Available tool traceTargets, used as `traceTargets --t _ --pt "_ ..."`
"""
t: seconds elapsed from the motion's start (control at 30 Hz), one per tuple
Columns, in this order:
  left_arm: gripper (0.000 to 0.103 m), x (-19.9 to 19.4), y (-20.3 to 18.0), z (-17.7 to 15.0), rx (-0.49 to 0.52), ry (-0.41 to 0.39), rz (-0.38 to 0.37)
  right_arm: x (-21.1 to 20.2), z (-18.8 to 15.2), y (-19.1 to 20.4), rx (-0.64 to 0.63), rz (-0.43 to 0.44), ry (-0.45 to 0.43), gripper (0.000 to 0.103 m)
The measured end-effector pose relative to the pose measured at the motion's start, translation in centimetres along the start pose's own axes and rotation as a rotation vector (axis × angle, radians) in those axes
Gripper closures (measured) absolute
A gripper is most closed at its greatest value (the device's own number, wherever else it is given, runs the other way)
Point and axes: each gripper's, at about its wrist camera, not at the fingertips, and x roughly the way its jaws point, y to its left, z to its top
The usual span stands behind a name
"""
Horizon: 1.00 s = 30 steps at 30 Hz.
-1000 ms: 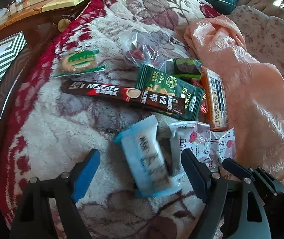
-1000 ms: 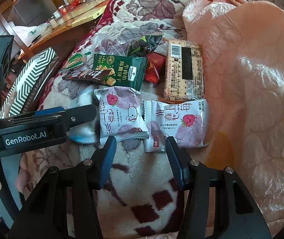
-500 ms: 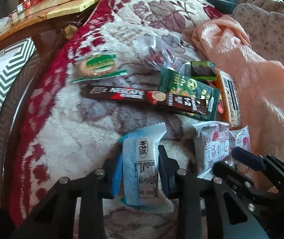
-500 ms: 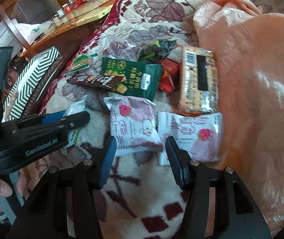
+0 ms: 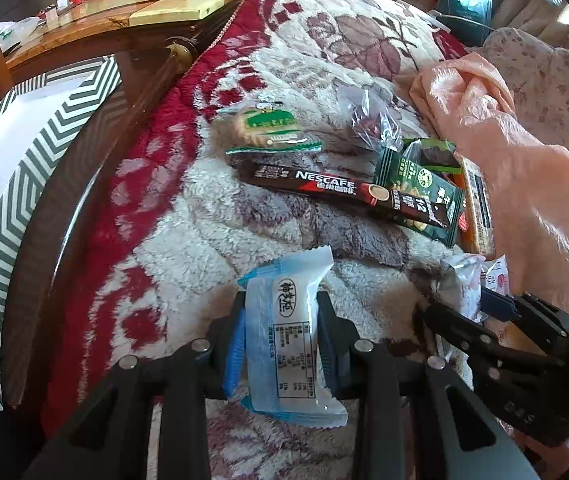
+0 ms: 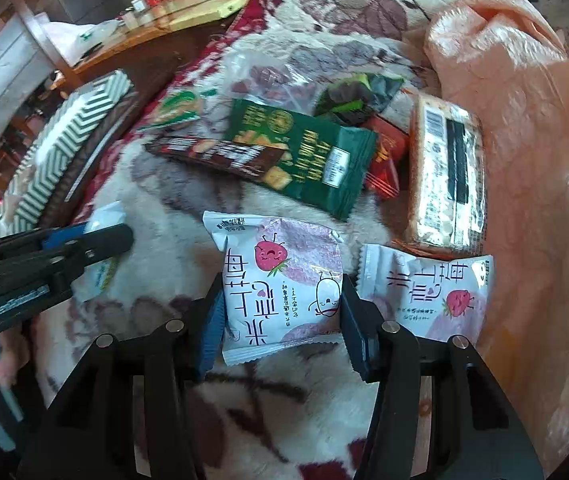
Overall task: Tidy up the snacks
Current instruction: 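Grasp the light-blue pastry with the left tool while the right tool grasps the pink strawberry packet, then lift both pastries and carry them toward the striped tray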
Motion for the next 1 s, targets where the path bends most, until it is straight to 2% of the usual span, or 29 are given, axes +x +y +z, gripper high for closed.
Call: traceTargets --t 0.17,0.67,1.0 --pt "0.069 -1.1 0.5 0.0 0.000 -0.024 0.006 -1.1 0.2 1.9 -0.047 0.011 -0.022 0.052" --pt "0.069 -3.9 4.3 -1.0 -0.042 -0.089 0.088 -1.2 1.2 7.7 -0.161 0.051 -0.017 0.052" --pt "0.069 -4.6 5.6 -1.7 -0.062 -0.100 0.099 -1.2 1.0 9.4 -0.196 0.053 -0.007 0.052"
